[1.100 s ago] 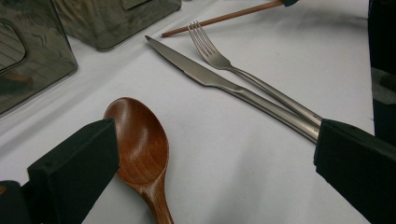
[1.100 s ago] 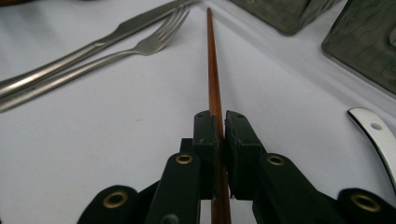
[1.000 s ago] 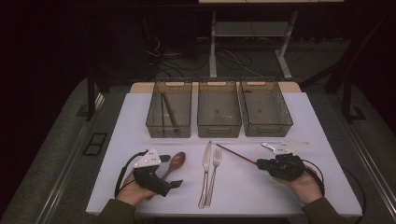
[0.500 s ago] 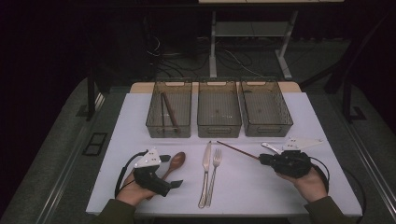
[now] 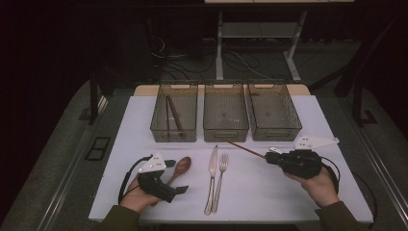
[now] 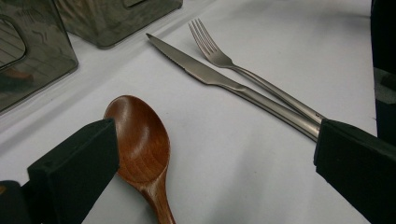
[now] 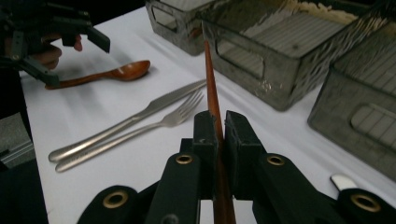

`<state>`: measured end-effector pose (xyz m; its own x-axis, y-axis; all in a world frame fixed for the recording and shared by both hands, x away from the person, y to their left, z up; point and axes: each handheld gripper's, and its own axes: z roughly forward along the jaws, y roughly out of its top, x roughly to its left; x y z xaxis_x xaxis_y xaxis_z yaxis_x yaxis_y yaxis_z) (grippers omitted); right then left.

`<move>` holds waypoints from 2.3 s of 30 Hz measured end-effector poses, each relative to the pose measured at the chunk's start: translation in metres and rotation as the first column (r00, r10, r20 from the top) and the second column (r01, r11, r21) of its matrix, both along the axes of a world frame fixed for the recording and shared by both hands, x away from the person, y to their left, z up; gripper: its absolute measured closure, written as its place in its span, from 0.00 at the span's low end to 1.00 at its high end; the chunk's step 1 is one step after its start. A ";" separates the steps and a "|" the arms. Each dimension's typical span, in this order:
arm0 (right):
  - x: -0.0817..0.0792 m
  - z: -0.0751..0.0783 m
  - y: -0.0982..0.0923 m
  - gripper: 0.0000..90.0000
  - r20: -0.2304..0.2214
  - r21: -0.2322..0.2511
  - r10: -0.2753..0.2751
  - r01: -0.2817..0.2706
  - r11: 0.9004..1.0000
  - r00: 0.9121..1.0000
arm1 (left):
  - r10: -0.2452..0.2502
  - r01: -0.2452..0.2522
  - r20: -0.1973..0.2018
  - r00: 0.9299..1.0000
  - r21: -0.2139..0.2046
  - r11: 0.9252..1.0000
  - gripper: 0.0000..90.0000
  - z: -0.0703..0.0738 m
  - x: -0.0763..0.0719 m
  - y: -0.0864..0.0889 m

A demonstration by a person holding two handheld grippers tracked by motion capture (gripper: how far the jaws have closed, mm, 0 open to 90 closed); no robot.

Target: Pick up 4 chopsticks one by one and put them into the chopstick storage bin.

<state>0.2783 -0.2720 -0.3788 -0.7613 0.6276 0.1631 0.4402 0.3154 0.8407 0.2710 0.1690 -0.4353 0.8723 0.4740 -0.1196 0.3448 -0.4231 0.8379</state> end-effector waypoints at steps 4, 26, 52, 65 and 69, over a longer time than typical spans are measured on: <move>0.006 0.007 0.006 0.93 0.016 0.011 0.008 -0.008 1.000 1.000 | 0.000 0.000 -0.001 1.000 -0.001 1.000 0.00 0.000 0.000 0.000; 0.061 0.036 0.058 0.93 0.050 0.035 -0.011 0.010 0.999 0.999 | 0.003 -0.003 -0.002 1.000 -0.020 1.000 0.00 -0.001 0.000 -0.001; 0.133 0.049 0.154 0.93 0.035 -0.026 -0.058 0.059 0.998 0.998 | -0.002 0.002 -0.008 1.000 -0.023 1.000 0.00 0.001 -0.001 -0.001; 0.169 0.033 0.205 0.93 0.013 -0.093 -0.090 0.091 0.992 0.996 | -0.011 0.011 0.001 1.000 -0.015 1.000 0.00 0.001 0.000 -0.001; 0.179 0.027 0.218 0.93 0.006 -0.107 -0.102 0.102 0.989 0.995 | -0.007 0.007 0.001 1.000 -0.019 1.000 0.00 0.001 -0.001 0.000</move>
<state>0.4573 -0.0535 -0.3517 -0.6924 0.7158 0.0906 0.4741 0.3566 0.8050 0.2704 0.1686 -0.4345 0.8757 0.4655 -0.1281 0.3414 -0.4095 0.8460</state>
